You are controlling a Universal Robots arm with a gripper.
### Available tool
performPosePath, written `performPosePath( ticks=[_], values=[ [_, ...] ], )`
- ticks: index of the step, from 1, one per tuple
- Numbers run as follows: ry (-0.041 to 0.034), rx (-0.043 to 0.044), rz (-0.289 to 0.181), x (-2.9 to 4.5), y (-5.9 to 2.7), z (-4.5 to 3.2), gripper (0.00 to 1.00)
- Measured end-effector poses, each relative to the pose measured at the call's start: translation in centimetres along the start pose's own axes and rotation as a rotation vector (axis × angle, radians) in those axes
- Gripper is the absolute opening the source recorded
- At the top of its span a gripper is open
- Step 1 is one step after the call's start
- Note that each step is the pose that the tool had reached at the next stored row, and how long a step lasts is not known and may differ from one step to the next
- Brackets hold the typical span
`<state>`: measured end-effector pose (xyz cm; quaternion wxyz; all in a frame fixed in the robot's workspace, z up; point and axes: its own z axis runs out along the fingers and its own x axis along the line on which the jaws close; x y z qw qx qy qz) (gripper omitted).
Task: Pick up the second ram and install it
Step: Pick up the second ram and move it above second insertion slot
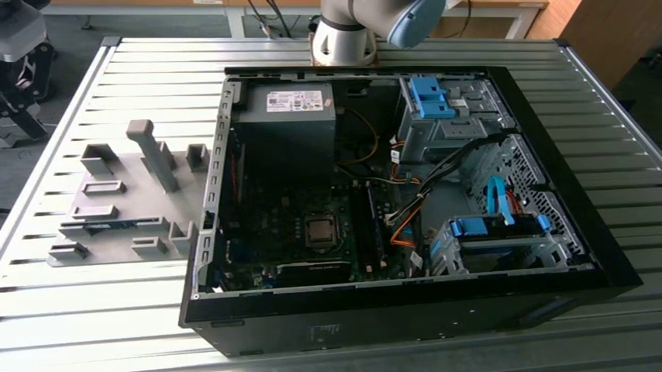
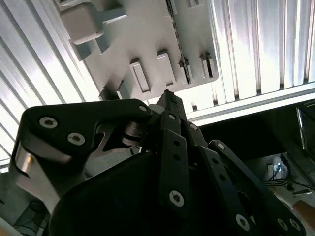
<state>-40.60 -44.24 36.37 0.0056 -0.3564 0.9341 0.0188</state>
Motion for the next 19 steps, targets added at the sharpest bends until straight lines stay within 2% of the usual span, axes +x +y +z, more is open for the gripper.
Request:
performPosePath(
  ticks=[6, 13, 19],
  values=[
    [0.0032, -0.0023, -0.098, 0.03, 0.02, 0.02, 0.11],
    [0.0057, -0.0044, -0.182, 0.11, 0.06, 0.06, 0.11],
    [0.0086, -0.0065, -0.273, 0.14, 0.08, 0.09, 0.11]
  ],
)
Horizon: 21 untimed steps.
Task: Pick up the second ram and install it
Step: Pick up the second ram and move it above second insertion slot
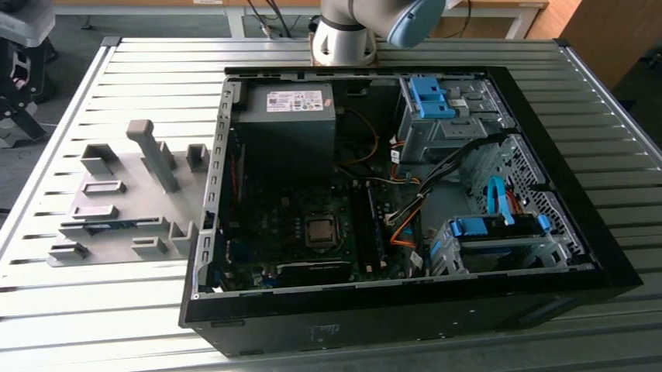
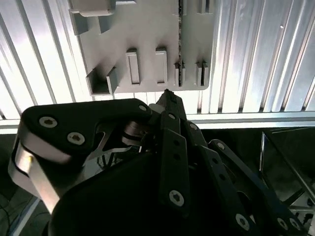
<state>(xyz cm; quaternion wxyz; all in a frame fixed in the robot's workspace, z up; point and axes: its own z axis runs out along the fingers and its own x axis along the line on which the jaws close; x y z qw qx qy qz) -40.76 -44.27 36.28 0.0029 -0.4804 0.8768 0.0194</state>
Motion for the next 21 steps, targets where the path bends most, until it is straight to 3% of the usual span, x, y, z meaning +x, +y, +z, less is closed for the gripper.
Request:
performPosePath(
  ticks=[21],
  values=[
    [0.0104, -0.0080, -0.335, 0.06, 0.05, 0.44, 0.11]
  ],
)
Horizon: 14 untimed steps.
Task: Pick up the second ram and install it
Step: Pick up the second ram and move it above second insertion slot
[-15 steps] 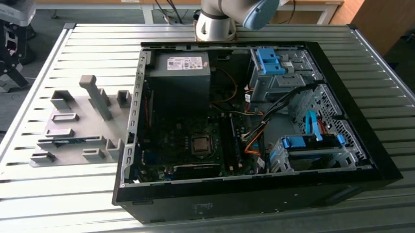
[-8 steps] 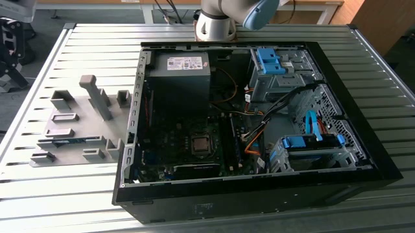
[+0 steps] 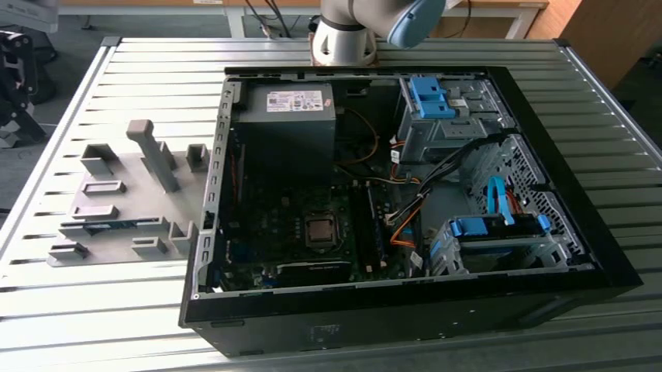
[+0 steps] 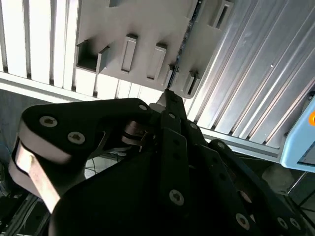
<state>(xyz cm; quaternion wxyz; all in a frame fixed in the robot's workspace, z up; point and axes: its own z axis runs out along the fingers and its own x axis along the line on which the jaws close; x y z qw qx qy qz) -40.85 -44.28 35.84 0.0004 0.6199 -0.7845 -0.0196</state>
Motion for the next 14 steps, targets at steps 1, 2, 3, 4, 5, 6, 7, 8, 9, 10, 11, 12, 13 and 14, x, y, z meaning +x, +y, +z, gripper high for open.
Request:
performPosePath(
  ticks=[1, 2, 3, 4, 5, 6, 7, 8, 9, 10, 11, 12, 13, 14],
  values=[
    [0.0005, -0.0003, -0.018, 0.00, 0.00, 0.06, 0.11],
    [0.0011, -0.0008, -0.036, 0.00, 0.00, 0.10, 0.11],
    [0.0016, -0.0012, -0.054, 0.00, -0.01, 0.16, 0.11],
    [0.0023, -0.0018, -0.073, 0.01, -0.01, 0.20, 0.11],
    [0.0028, -0.0022, -0.090, 0.01, -0.01, 0.25, 0.11],
    [0.0032, -0.0025, -0.104, 0.01, -0.01, 0.30, 0.11],
    [0.0034, -0.0026, -0.114, 0.02, -0.01, 0.36, 0.11],
    [0.0038, -0.0029, -0.124, 0.04, 0.00, 0.40, 0.11],
    [0.0041, -0.0031, -0.131, 0.07, 0.00, 0.44, 0.11],
    [0.0043, -0.0033, -0.135, 0.08, 0.00, 0.45, 0.11],
    [0.0043, -0.0034, -0.135, 0.09, 0.00, 0.46, 0.11],
    [0.0043, -0.0034, -0.135, 0.09, 0.00, 0.46, 0.11],
    [0.0042, -0.0032, -0.136, 0.09, 0.00, 0.47, 0.11],
    [0.0042, -0.0032, -0.136, 0.09, 0.00, 0.47, 0.11]
  ],
)
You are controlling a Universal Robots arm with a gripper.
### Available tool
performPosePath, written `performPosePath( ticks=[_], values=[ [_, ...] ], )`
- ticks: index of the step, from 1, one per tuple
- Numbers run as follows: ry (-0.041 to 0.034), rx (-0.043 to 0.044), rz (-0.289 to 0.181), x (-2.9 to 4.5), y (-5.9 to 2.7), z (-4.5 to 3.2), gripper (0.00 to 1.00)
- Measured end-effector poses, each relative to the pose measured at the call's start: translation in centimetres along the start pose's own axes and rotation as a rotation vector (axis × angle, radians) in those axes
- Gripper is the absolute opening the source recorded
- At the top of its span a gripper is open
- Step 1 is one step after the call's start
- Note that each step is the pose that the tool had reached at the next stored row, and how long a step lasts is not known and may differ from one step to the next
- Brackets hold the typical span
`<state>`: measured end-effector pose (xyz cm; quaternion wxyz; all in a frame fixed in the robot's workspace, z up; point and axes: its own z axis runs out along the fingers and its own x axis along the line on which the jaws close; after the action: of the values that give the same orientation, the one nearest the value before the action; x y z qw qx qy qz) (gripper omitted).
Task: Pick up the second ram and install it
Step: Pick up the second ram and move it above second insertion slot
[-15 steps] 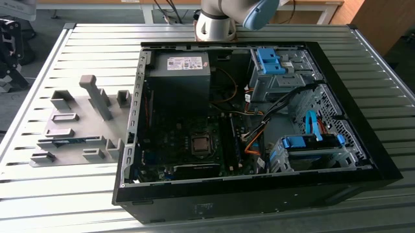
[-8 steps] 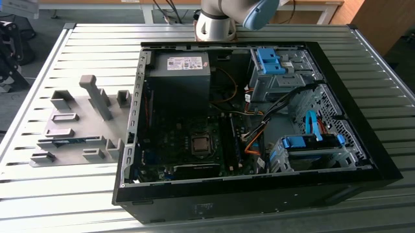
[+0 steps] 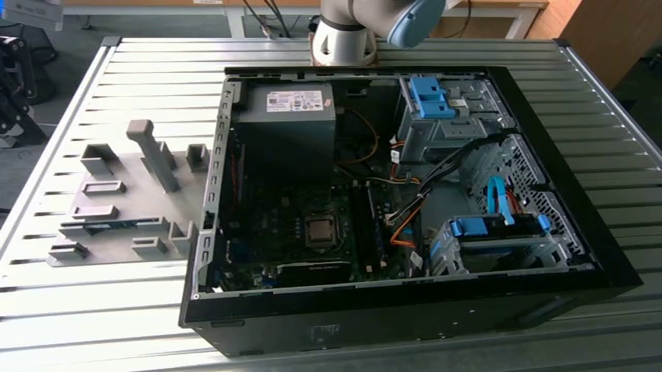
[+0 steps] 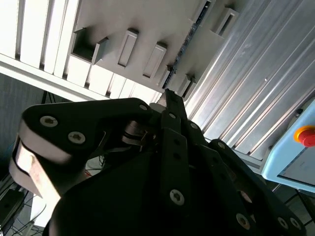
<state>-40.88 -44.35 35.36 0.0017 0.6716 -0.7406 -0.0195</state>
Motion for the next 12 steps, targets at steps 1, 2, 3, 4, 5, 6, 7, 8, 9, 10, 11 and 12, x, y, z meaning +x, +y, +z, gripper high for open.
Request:
performPosePath(
  ticks=[1, 2, 3, 4, 5, 6, 7, 8, 9, 10, 11, 12],
  values=[
    [0.0000, 0.0000, 0.000, 0.00, 0.00, 0.00, 0.11],
    [0.0000, 0.0000, 0.000, 0.00, 0.00, 0.00, 0.11],
    [0.0000, 0.0000, 0.000, 0.00, 0.00, 0.00, 0.11],
    [0.0000, 0.0000, 0.000, 0.00, 0.00, 0.00, 0.11],
    [0.0000, 0.0000, 0.000, 0.00, 0.00, 0.00, 0.11],
    [0.0000, 0.0000, 0.000, 0.00, 0.00, 0.00, 0.11],
    [0.0000, 0.0000, 0.000, 0.00, 0.00, 0.00, 0.11],
    [0.0000, 0.0000, 0.000, 0.00, 0.00, 0.00, 0.11],
    [0.0000, 0.0000, 0.000, 0.00, 0.00, 0.00, 0.11],
    [0.0000, 0.0000, 0.000, 0.00, 0.00, 0.00, 0.11],
    [0.0000, 0.0000, 0.000, 0.00, 0.00, 0.00, 0.11],
    [0.0000, 0.0000, 0.000, 0.00, 0.00, 0.00, 0.16]
  ],
)
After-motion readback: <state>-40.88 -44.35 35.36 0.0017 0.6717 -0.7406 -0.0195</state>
